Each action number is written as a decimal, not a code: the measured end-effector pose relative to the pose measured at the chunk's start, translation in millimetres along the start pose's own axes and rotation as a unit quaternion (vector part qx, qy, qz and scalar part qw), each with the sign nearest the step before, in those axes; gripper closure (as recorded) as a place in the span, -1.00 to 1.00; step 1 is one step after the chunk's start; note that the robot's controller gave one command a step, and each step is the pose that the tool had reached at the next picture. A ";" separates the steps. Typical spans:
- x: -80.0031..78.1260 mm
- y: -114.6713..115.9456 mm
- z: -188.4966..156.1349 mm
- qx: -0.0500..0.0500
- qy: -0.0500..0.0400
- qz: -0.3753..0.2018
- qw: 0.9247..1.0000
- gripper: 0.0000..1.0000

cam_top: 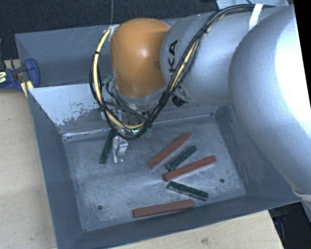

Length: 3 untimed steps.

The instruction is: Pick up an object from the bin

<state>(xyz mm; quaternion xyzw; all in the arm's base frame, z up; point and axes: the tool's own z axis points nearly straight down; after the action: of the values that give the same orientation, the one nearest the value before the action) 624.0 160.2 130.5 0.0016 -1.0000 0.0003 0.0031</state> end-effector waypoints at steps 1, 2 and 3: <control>-2.2 -0.4 -5.0 -0.001 -0.004 0.001 1.000 -1.00; 4.1 9.5 52.8 -0.001 -0.010 -0.086 0.996 1.00; 4.0 9.5 52.7 -0.001 -0.010 -0.086 0.996 1.00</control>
Offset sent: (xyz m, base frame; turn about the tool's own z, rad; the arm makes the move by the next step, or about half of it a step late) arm -0.0087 0.0098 -0.0572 -0.1760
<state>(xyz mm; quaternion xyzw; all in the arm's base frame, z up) 619.6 169.7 77.8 0.0876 -0.9961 -0.0015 -0.0072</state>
